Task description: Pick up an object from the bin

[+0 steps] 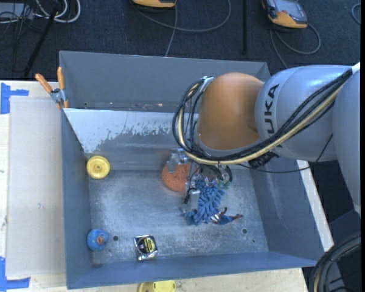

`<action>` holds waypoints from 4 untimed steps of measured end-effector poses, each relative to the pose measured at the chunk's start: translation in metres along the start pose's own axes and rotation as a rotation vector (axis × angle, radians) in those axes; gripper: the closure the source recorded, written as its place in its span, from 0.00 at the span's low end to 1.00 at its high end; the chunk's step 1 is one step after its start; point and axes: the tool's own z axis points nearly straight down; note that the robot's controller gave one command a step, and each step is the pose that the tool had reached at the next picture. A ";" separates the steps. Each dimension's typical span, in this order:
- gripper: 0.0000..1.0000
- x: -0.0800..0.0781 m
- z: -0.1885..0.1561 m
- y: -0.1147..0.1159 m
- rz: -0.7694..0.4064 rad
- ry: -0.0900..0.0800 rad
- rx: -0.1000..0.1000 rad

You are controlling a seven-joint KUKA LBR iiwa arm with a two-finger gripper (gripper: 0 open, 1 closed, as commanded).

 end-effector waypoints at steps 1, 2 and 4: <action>0.00 0.000 0.012 -0.029 -0.064 -0.002 -0.007; 1.00 0.021 0.043 -0.052 0.062 0.001 -0.006; 1.00 0.021 0.043 -0.052 0.066 -0.001 -0.006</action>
Offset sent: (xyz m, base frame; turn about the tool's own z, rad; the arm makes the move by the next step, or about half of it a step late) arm -0.0138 -0.0549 -0.0431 0.0597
